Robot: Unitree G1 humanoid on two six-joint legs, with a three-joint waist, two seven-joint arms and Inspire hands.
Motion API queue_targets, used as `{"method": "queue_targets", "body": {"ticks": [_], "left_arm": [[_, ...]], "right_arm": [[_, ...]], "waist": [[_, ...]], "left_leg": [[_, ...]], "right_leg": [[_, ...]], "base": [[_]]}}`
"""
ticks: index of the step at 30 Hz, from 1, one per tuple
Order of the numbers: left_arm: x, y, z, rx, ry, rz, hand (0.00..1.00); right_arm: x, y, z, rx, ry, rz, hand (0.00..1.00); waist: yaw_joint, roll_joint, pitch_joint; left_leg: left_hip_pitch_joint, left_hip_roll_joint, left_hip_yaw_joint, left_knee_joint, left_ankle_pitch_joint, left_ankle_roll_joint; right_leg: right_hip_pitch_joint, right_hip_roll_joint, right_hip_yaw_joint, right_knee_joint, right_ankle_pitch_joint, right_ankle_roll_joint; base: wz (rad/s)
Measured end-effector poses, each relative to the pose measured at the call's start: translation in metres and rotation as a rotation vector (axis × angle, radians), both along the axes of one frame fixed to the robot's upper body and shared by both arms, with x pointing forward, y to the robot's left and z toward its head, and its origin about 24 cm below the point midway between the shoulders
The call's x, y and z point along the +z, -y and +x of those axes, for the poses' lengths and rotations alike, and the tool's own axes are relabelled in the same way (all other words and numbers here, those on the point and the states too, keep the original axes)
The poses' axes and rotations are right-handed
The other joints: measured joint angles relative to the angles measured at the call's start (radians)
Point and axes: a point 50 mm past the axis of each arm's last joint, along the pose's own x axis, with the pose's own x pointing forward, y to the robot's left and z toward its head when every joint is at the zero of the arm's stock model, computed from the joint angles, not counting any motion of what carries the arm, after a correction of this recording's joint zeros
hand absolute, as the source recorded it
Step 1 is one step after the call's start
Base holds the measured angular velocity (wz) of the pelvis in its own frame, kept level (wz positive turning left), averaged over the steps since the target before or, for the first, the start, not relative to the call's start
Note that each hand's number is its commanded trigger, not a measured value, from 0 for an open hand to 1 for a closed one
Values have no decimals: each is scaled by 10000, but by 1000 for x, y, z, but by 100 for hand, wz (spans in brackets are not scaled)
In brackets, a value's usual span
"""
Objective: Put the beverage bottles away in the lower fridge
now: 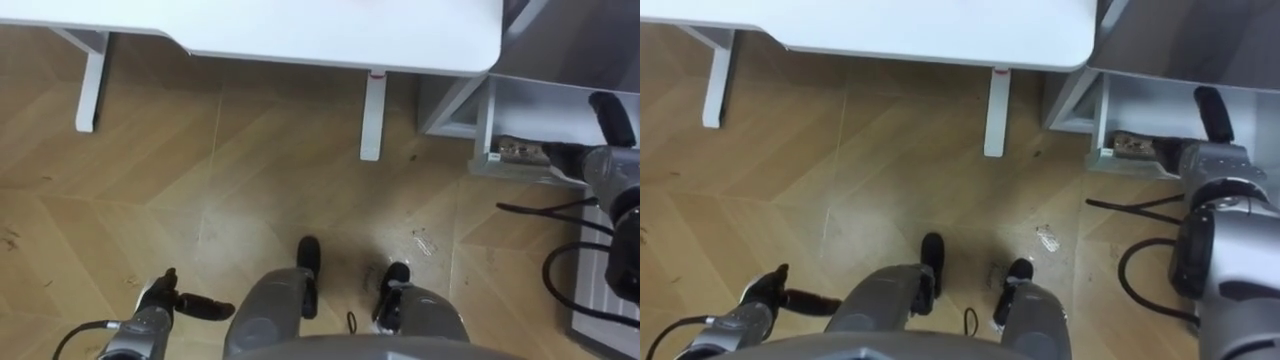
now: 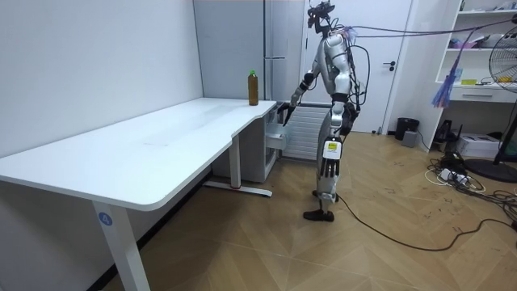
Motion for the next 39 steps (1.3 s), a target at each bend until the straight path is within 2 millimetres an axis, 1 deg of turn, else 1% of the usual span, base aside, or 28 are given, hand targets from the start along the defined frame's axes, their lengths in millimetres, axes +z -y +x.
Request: {"method": "queue_targets", "body": {"ticks": [3, 5, 7, 8, 10, 11, 12, 13, 14, 17, 18, 21, 24, 28, 30, 32, 35, 36, 37, 39], "left_arm": [[0, 1, 0, -25, -3, -144, 0], [0, 0, 0, -73, 25, -121, 0], [1, -1, 1, 9, 150, -116, 0], [1, -1, 1, 62, 176, -124, 0], [0, -4, -4, 347, 168, -110, 0], [0, -4, -5, 404, 151, -93, 0], [0, -6, -7, 543, 130, -71, 0], [0, -8, -9, 656, 113, -54, 0], [0, -8, -11, 687, 88, -49, 0], [0, -8, -12, 766, 92, -56, 0], [0, -8, -12, 803, 98, -86, 0], [-1, -8, -14, 919, 66, -185, 0], [-1, -8, -16, 1024, 60, -294, 0], [-1, -13, -28, 1496, -75, -412, 0], [-2, -14, -38, 1722, -252, -404, 0], [-4, -15, -47, 1907, -424, -426, 0], [-4, -14, -52, 2001, -509, -462, 0], [-4, -14, -53, 2068, -501, -452, 0], [-4, -16, -54, 2272, -455, -449, 0], [-4, -16, -56, 2519, -397, -481, 0]], "right_arm": [[-5, 1, -5, -42, -28, -5, 0], [-7, 2, -8, -9, -116, -78, 0], [-11, 4, -14, -1, -167, -153, 0], [-12, 4, -16, -44, -162, -141, 0], [-22, 9, -30, -329, -314, -43, 0], [-24, 10, -34, -359, -392, -53, 0], [-30, 11, -43, -343, -594, -148, 0], [-34, 13, -50, -316, -806, -237, 0], [-36, 13, -53, -307, -894, -265, 0], [-41, 15, -62, -252, -1075, -374, 0], [-43, 15, -64, -246, -1083, -393, 0], [-45, 16, -69, -142, -1016, -546, 0], [-51, 18, -80, -172, -1122, -579, 0], [-55, 19, -89, -74, -1073, -732, 0], [-60, 18, -98, -99, -1011, -721, 0], [-64, 14, -100, -126, -932, -581, 0], [-68, 9, -103, -153, -832, -460, 0], [-71, 7, -107, -32, -879, -489, 0], [-76, 5, -114, 176, -1010, -580, 0], [-80, 5, -125, 277, -1245, -654, 0]], "waist": [[39, -38, 1], [-4, -72, -13], [-39, -179, -32], [-46, -206, -25], [-104, -306, -79], [-110, -323, -90], [-126, -379, -129], [-123, -408, -149], [-112, -416, -178], [-166, -387, -195], [-208, -358, -222], [-312, -298, -249], [-256, -320, -271], [-292, -328, -283], [-373, -340, -350], [-495, -344, -357], [-557, -348, -361], [-580, -369, -351], [-592, -398, -367], [-586, -409, -366]], "left_leg": [[317, 22, 218, -147, 1, 2], [439, 19, 236, -169, 1, 2], [534, 20, 264, -220, 1, 2], [582, 20, 273, -246, 1, 2], [819, 20, 274, -345, 1, 1], [888, 22, 274, -348, -1, 0], [1009, 22, 283, -358, -2, 0], [1127, 22, 301, -363, -3, -1], [1171, 24, 323, -365, -3, -1], [1463, 42, 398, -419, -5, -2], [1558, 50, 396, -465, -17, -17], [1787, 57, 362, -532, -48, -39], [2087, 53, 372, -696, -67, -44], [2382, 58, 390, -778, -67, -45], [2610, 51, 396, -819, -86, -66], [2780, 42, 403, -878, -88, -68], [2945, 42, 452, -956, -95, -77], [3056, 38, 464, -988, -105, -85], [3143, 35, 464, -988, -148, -98], [3264, 26, 464, -986, -222, -103]], "right_leg": [[264, -9, 20, -88, 10, 19], [428, 0, 14, -181, 8, 24], [508, 9, 27, -226, 8, 29], [555, 10, 30, -244, 8, 30], [926, 72, 13, -559, 30, 59], [1030, 94, 12, -638, 48, 64], [1222, 132, 13, -791, 76, 65], [1389, 150, 7, -889, 94, 69], [1440, 153, 13, -907, 99, 69], [1701, 162, 18, -920, 104, 64], [1772, 179, 12, -931, 104, 63], [1983, 224, 7, -1112, 108, 72], [2236, 247, 36, -1207, 131, 97], [2597, 276, 37, -1384, 170, 97], [2856, 290, 31, -1463, 186, 107], [3030, 293, 34, -1536, 184, 109], [3178, 302, 65, -1630, 181, 114], [3279, 302, 66, -1671, 177, 120], [3393, 310, 64, -1792, 170, 130], [3513, 305, 69, -1804, 141, 164]], "base": [[-3], [0], [0], [0], [7], [11], [10], [7], [0], [-2], [0], [2], [-1], [0], [0], [0], [-3], [0], [0], [-2]]}}
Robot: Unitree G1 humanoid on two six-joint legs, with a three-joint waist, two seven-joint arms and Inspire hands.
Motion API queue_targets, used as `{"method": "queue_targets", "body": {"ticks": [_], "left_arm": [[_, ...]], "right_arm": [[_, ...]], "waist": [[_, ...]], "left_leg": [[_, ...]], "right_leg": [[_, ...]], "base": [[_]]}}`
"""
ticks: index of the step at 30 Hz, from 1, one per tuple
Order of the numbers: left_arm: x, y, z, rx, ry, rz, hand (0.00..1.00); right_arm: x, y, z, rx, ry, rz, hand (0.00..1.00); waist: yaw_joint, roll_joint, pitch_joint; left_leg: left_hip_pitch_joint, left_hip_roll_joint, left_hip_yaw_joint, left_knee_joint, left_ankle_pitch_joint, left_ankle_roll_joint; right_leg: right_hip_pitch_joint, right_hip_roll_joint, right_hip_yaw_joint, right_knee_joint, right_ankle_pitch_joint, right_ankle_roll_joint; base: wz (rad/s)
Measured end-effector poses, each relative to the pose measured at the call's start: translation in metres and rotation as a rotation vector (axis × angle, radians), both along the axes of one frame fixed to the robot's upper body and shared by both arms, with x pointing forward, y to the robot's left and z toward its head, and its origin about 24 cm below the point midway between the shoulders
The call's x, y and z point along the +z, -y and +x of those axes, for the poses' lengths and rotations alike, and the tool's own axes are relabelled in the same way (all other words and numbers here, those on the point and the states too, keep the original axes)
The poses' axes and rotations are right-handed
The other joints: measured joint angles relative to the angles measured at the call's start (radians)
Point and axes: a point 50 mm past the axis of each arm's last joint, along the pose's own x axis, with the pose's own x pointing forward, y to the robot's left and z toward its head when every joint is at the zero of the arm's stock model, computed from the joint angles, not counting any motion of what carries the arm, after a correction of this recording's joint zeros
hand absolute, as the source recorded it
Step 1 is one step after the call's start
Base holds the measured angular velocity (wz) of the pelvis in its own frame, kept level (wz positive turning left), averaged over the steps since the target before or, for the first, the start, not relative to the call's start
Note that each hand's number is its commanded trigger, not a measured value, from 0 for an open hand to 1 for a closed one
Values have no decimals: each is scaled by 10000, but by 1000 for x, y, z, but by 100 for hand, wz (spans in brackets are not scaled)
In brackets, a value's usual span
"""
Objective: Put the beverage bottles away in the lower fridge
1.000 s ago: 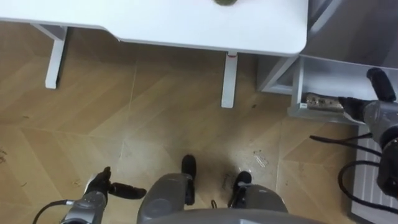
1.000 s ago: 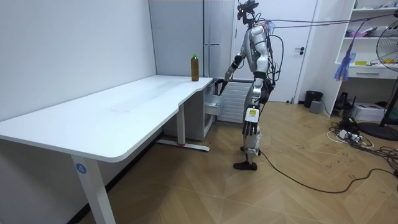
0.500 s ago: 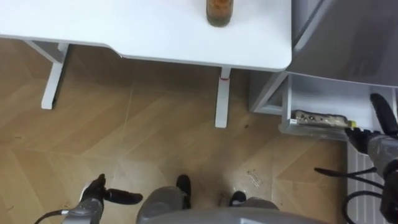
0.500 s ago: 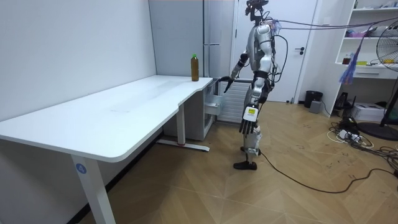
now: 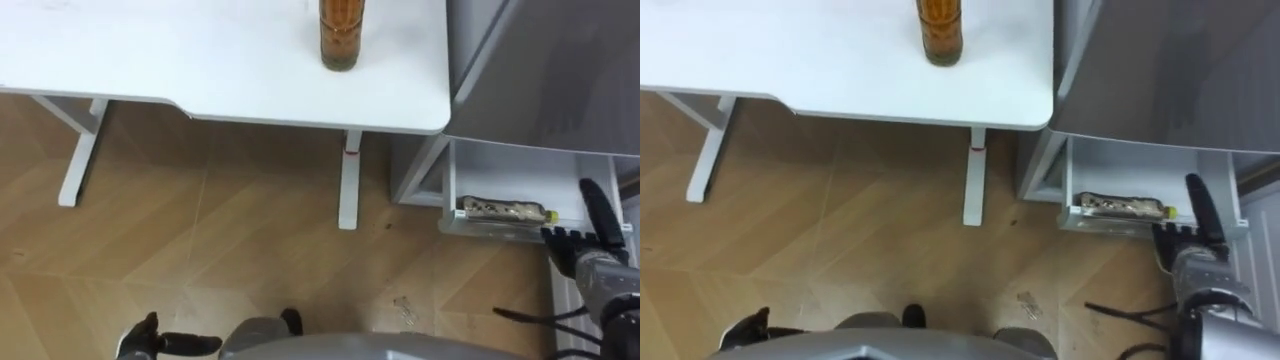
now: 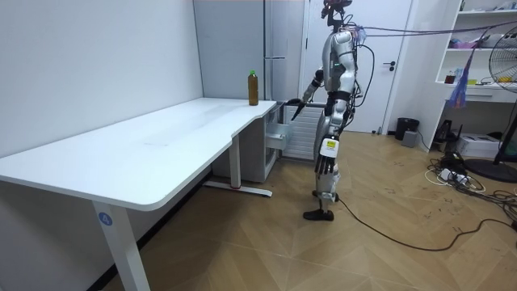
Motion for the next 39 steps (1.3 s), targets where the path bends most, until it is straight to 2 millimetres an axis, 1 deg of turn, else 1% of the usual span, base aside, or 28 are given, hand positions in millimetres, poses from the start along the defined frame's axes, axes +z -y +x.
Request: {"method": "queue_targets", "body": {"ticks": [1, 6, 8, 9, 11, 14, 15, 17, 18, 20, 21, 23, 24, 25, 27, 28, 29, 30, 31, 32, 34, 35, 37, 38, 39], "left_arm": [[0, 0, -1, 83, 14, -9, 0], [0, 0, -2, 245, 20, 50, 0], [0, 1, -1, 421, 80, 30, 0], [0, 2, 1, 609, 192, 12, 0], [-1, 4, 3, 669, 240, -4, 0], [-2, 7, 5, 798, 320, -42, 0], [-2, 7, 6, 790, 337, -43, 0], [-1, 6, 7, 820, 375, -30, 0], [-1, 5, 6, 919, 392, -10, 0], [-1, 4, 4, 1117, 376, -1, 0], [-1, 3, 4, 1219, 406, -10, 0], [-2, 4, 1, 1464, 371, -74, 0], [-2, 5, -3, 1492, 271, -81, 0], [-3, 7, -6, 1546, 194, -103, 0], [-4, 8, -12, 1596, 73, -112, 0], [-4, 8, -14, 1641, 18, -105, 0], [-4, 7, -15, 1714, 20, -100, 0], [-4, 6, -19, 1942, -34, -68, 0], [-5, 6, -23, 2057, -179, -20, 0], [-5, 6, -25, 2099, -236, -15, 0], [-6, 8, -26, 2142, -288, -10, 0], [-6, 8, -26, 2137, -300, -22, 0], [-7, 13, -29, 2167, -338, -126, 0], [-8, 15, -30, 2175, -353, -162, 0], [-9, 17, -30, 2182, -375, -216, 0]], "right_arm": [[-2, 1, -6, 87, -176, -75, 0], [-11, -4, -23, 180, -476, -18, 0], [-15, -8, -29, 185, -539, 102, 0], [-18, -13, -31, 215, -529, 224, 0], [-22, -20, -35, 312, -534, 370, 0], [-29, -28, -45, 534, -801, 619, 0], [-31, -30, -50, 590, -881, 682, 0], [-33, -32, -57, 682, -1006, 673, 0], [-34, -32, -60, 740, -1058, 666, 0], [-36, -34, -66, 896, -1176, 631, 0], [-37, -35, -70, 978, -1297, 650, 0], [-40, -38, -79, 1100, -1565, 793, 0], [-42, -40, -83, 1438, -1815, 791, 0], [-43, -42, -86, 1811, -2096, 732, 0], [-46, -47, -92, 2429, -2510, 697, 0], [-48, -51, -97, 2901, -2811, 690, 0], [-49, -52, -99, 3122, -2956, 716, 0], [-50, -55, -103, 3732, -3308, 656, 0], [-52, -58, -105, 4711, -3790, 446, 0], [-52, -60, -106, 5289, -4057, 320, 0], [-56, -69, -111, 7326, -5016, -38, 0], [-57, -71, -113, 7820, -5269, -105, 0], [-59, -77, -118, 9686, -6089, -469, 0], [-60, -78, -118, 10080, -6232, -561, 0], [-61, -80, -119, 10840, -6487, -749, 0]], "waist": [[1, -2, 2], [-78, -20, 26], [-110, -28, 32], [-184, -27, 35], [-170, -19, 30], [-201, 2, 21], [-204, 9, 49], [-204, 31, 58], [-207, 56, 75], [-241, 71, 58], [-256, 66, 64], [-239, 29, 52], [-234, 44, 25], [-233, 14, 34], [-245, 16, 25], [-237, -25, 39], [-218, -45, 36], [-196, -75, 19], [-207, -94, 32], [-204, -104, 35], [-194, -184, 26], [-186, -183, 21], [-157, -207, 16], [-142, -224, 26], [-130, -202, 42]], "left_leg": [[48, -6, 1, -1, -35, 3], [286, -7, 40, -13, -116, -6], [390, -3, 55, -14, -166, -14], [436, 7, 102, -12, -183, -15], [527, 36, 254, -7, -235, -13], [688, 21, 311, 20, -350, -1], [778, 8, 319, 27, -391, 11], [917, 6, 387, 26, -463, 11], [993, 3, 393, 26, -499, 14], [1040, -3, 399, 25, -526, 15], [1096, -12, 389, 6, -527, 14], [1185, -13, 389, -17, -566, 2], [1197, -13, 392, -11, -586, -3], [1199, -12, 411, -11, -591, -3], [1243, -4, 429, -7, -599, -8], [1313, 4, 431, 3, -633, -22], [1349, 7, 430, 17, -661, -27], [1367, 11, 421, 66, -709, -33], [1349, 19, 382, 132, -754, -32], [1348, 17, 384, 134, -764, -30], [1357, 11, 406, 140, -775, -23], [1364, 14, 407, 148, -782, -23], [1386, 20, 370, 194, -813, -22], [1398, 20, 364, 205, -821, -21], [1437, 29, 355, 224, -847, -27]], "right_leg": [[40, -3, 16, 1, -5, 7], [255, 0, 99, -1, -7, 11], [338, 0, 98, -7, -32, 30], [365, 6, 156, -8, -34, 30], [402, 13, 273, 0, -36, 33], [536, 7, 405, -3, -68, 76], [625, 0, 438, -15, -79, 94], [716, -3, 546, -11, -94, 117], [801, -5, 571, -26, -105, 133], [877, -5, 571, -70, -115, 143], [962, -5, 541, -150, -115, 143], [1030, -4, 546, -158, -143, 155], [1039, -5, 546, -158, -150, 158], [1040, -5, 550, -159, -151, 159], [1069, -4, 556, -160, -152, 159], [1126, 2, 570, -158, -165, 159], [1155, 5, 589, -155, -180, 158], [1180, 7, 617, -143, -209, 160], [1195, 9, 627, -144, -216, 161], [1204, 8, 629, -146, -218, 165], [1216, 7, 629, -153, -220, 169], [1218, 9, 634, -152, -220, 169], [1268, 21, 673, -152, -219, 169], [1285, 23, 675, -152, -219, 169], [1319, 33, 696, -152, -219, 169]], "base": [[-4], [-6], [-3], [-16], [-17], [-11], [-9], [-13], [-8], [-2], [0], [0], [0], [0], [-2], [-5], [-6], [-6], [-4], [0], [0], [0], [0], [0], [-4]]}}
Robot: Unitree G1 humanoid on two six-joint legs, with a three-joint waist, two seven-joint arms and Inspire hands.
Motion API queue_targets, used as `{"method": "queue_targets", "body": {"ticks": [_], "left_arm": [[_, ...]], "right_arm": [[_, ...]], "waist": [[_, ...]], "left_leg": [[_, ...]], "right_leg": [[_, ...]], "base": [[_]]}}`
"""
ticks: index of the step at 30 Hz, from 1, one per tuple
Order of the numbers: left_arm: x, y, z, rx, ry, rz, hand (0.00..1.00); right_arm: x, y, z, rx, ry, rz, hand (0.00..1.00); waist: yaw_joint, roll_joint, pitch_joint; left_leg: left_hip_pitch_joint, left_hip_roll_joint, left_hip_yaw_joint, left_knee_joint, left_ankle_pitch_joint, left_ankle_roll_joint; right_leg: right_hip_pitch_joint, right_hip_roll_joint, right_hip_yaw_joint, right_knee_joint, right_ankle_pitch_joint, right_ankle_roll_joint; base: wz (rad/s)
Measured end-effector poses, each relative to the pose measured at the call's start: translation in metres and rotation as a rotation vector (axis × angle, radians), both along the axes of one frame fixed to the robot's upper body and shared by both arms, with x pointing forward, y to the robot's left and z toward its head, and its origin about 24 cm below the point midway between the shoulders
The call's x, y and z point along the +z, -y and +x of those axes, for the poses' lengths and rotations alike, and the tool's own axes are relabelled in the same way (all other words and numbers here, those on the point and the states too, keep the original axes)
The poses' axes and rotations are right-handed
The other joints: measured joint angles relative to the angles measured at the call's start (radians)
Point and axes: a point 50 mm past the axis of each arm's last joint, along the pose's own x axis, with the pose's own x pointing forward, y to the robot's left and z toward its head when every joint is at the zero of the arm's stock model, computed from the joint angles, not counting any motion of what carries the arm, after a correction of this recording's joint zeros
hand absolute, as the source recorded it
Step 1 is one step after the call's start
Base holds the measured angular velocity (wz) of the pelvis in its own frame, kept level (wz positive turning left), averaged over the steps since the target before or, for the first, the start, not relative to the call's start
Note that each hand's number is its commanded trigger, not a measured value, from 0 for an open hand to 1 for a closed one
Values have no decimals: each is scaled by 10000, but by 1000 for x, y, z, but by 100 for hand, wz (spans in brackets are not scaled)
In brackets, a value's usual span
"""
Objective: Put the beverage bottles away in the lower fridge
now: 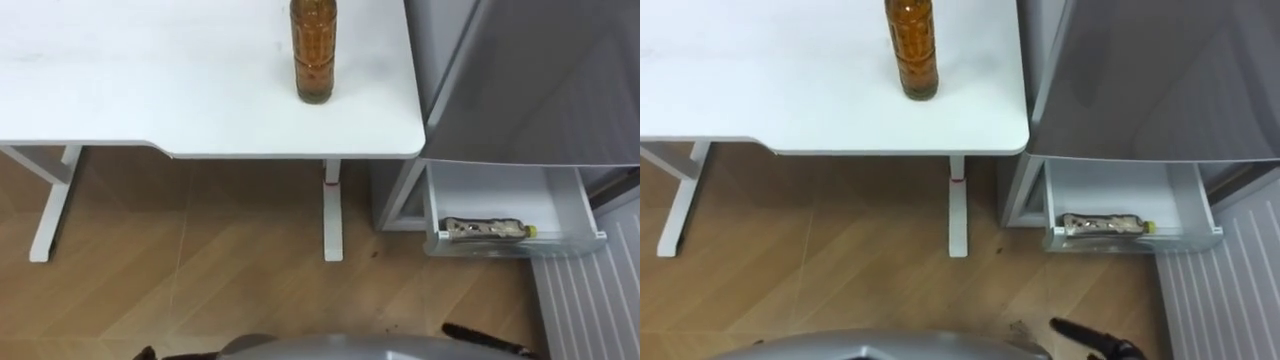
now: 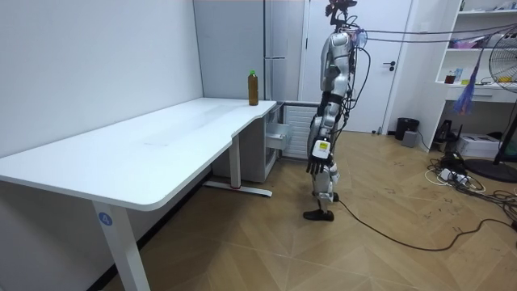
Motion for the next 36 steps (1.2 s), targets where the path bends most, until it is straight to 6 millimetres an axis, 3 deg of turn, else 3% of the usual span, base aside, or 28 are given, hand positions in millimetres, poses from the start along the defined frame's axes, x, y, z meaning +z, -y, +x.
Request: {"method": "queue_targets", "body": {"ticks": [7, 26, 36], "left_arm": [[-2, 5, 10, -167, 205, -120, 0], [-2, 7, 15, -182, 311, -56, 0], [0, -2, 9, 3175, 884, -35, 0]], "right_arm": [[-2, -7, 1, 2415, -498, -223, 0], [-2, -10, 4, 2952, -348, -484, 0], [-2, -8, 1, 2866, -422, -483, 0]], "waist": [[182, -4, 36], [182, 38, -4], [328, 185, -25]], "left_leg": [[3, 57, -46, 64, -88, -22], [-9, 60, -75, 47, -99, -25], [81, 82, -54, 71, -161, -33]], "right_leg": [[14, 69, 103, -3, 11, -19], [-37, 95, 161, -1, 23, -36], [46, 106, 120, 25, 26, -38]], "base": [[-3], [0], [-3]]}}
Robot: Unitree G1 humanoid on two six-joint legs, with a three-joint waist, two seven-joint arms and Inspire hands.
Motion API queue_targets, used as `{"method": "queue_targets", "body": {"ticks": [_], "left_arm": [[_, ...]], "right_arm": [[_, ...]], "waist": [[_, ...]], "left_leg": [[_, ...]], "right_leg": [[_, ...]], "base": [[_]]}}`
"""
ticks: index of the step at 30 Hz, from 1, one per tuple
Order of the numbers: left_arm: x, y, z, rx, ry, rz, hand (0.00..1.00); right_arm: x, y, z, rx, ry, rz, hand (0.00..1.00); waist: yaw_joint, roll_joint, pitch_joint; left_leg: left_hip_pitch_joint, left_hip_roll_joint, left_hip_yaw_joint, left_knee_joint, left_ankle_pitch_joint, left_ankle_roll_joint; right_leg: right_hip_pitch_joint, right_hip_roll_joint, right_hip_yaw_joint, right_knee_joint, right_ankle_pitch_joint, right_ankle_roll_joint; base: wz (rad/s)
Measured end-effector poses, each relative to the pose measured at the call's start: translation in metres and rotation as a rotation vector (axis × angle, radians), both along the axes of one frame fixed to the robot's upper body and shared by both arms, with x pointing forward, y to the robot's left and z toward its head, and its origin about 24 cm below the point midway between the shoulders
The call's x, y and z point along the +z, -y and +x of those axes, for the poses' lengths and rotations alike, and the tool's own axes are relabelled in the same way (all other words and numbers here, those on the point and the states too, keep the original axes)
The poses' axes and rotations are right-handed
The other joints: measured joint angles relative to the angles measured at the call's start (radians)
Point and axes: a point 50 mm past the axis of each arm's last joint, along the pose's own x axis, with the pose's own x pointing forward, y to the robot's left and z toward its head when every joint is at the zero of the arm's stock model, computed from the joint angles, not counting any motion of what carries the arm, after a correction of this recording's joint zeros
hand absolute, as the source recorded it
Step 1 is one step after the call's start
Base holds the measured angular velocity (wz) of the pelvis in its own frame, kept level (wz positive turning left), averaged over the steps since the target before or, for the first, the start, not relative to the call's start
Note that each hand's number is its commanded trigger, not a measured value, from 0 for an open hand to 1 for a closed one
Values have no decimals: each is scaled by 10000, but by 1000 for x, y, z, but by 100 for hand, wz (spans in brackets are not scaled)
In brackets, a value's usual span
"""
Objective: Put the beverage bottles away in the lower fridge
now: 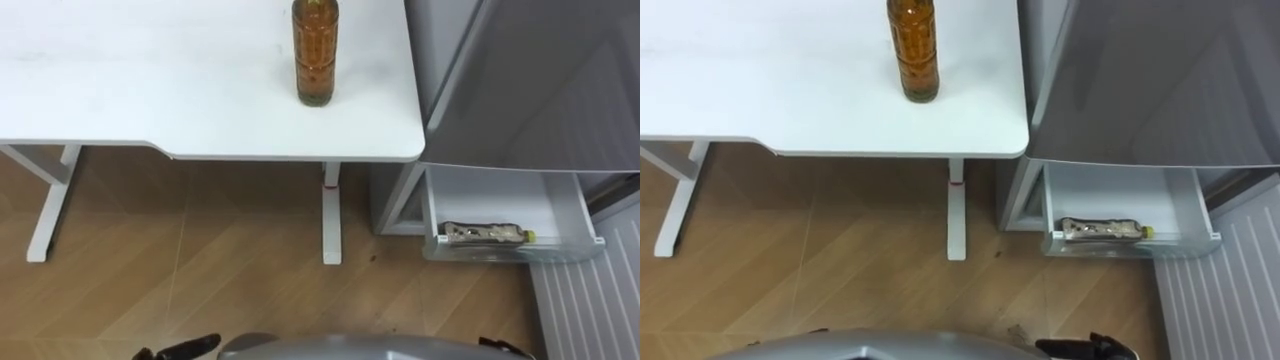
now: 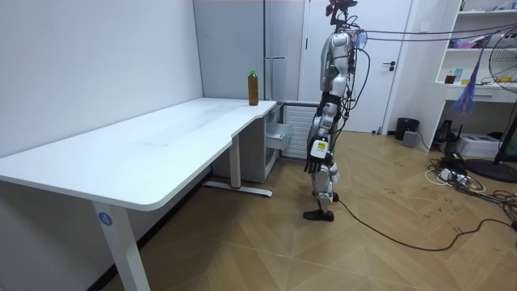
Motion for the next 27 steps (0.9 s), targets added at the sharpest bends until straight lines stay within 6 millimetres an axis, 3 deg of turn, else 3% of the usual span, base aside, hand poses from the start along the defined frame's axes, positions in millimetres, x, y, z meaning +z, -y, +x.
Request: {"method": "queue_targets", "body": {"ticks": [5, 8, 16, 22, 27], "left_arm": [[2, -6, 4, 1685, 257, 281, 0], [9, -15, 19, 2193, 724, 986, 0], [45, -39, 71, 2951, 2829, 3653, 0], [76, -50, 93, 2896, 4043, 5525, 0], [98, -48, 112, 2062, 4988, 6719, 0]], "right_arm": [[0, 3, -4, -56, -121, -73, 0], [1, 3, -2, 64, -95, -128, 0], [1, 3, 3, 132, 225, -194, 0], [2, 3, 0, 454, 339, -293, 0], [2, 2, 4, 583, 612, -297, 0]], "waist": [[117, 130, 14], [106, 150, 19], [140, 178, 8], [72, 165, -34], [151, 176, -53]], "left_leg": [[195, 2, -53, -28, -9, -5], [94, -2, -170, 11, -27, 0], [-10, -42, -299, 113, -47, 8], [-15, -91, -554, 163, -44, 10], [30, -88, -670, 156, -45, 8]], "right_leg": [[181, 18, 78, -11, 2, -2], [180, 19, -34, -9, 2, -2], [179, 18, -40, -27, -3, 4], [188, 13, -204, -30, -6, 8], [245, 18, -338, -28, -6, 8]], "base": [[-4], [10], [3], [6], [2]]}}
